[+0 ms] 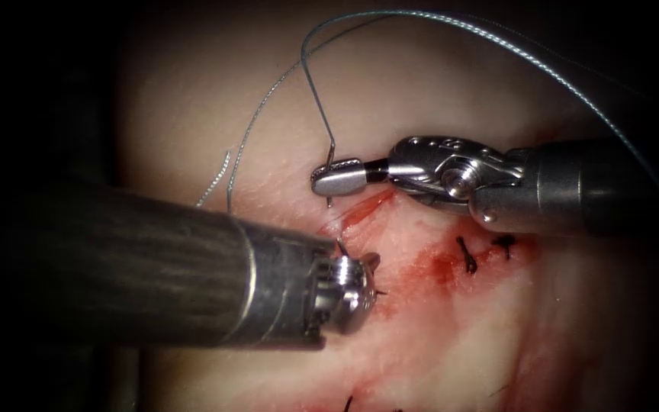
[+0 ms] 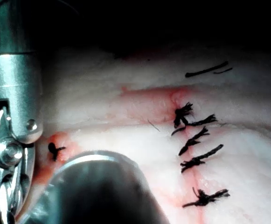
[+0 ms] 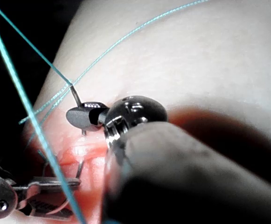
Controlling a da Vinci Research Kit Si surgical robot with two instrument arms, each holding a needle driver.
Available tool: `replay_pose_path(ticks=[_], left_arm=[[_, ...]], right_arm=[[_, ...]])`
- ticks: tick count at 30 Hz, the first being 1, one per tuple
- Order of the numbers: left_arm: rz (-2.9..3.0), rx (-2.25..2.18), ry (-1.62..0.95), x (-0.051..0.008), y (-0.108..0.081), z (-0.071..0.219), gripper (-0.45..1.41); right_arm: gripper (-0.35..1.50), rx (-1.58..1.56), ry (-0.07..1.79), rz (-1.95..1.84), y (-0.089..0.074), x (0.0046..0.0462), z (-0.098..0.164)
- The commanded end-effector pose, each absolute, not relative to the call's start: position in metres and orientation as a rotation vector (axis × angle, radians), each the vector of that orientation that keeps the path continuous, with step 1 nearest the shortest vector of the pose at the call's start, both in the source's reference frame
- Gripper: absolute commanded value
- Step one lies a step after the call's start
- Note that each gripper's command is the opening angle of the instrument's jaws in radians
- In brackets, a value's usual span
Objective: Wound Closure
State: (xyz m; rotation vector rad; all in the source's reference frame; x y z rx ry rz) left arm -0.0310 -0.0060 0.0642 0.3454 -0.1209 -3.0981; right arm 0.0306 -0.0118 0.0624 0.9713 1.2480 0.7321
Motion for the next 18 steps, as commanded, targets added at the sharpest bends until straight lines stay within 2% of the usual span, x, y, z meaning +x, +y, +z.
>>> replay_pose_path(ticks=[1, 3, 6, 7, 8, 9, 10, 16, 17, 18], left_arm=[[-3.096, 0.345, -0.126, -0.0313, -0.0060, 0.0651, 0.25], [-3.089, 0.354, -0.127, -0.0310, -0.0060, 0.0656, 0.36], [-3.082, 0.364, -0.134, -0.0305, -0.0061, 0.0662, 0.34], [-3.080, 0.369, -0.133, -0.0304, -0.0061, 0.0663, 0.20], [-3.077, 0.381, -0.128, -0.0304, -0.0062, 0.0663, -0.05], [-3.072, 0.399, -0.114, -0.0303, -0.0062, 0.0663, -0.38], [-3.065, 0.426, -0.097, -0.0303, -0.0063, 0.0663, -0.45], [-3.099, 0.710, 0.092, -0.0302, -0.0066, 0.0660, -0.45], [-3.117, 0.735, 0.118, -0.0303, -0.0066, 0.0660, -0.45], [-3.154, 0.801, 0.194, -0.0304, -0.0064, 0.0659, -0.45]], right_arm=[[-0.35, 0.971, 1.250, 0.731, -0.0117, 0.0316, 0.0626], [-0.35, 0.972, 1.253, 0.731, -0.0117, 0.0316, 0.0625], [-0.35, 0.972, 1.253, 0.731, -0.0117, 0.0316, 0.0625], [-0.35, 0.969, 1.258, 0.727, -0.0117, 0.0316, 0.0625], [-0.35, 0.969, 1.258, 0.727, -0.0117, 0.0316, 0.0625], [-0.35, 0.969, 1.258, 0.727, -0.0117, 0.0316, 0.0625], [-0.35, 0.969, 1.258, 0.727, -0.0117, 0.0316, 0.0625], [-0.35, 0.857, 1.323, 0.653, -0.0117, 0.0317, 0.0624], [-0.05, 0.804, 1.346, 0.619, -0.0117, 0.0317, 0.0623], [0.59, 0.656, 1.404, 0.532, -0.0117, 0.0317, 0.0621]])
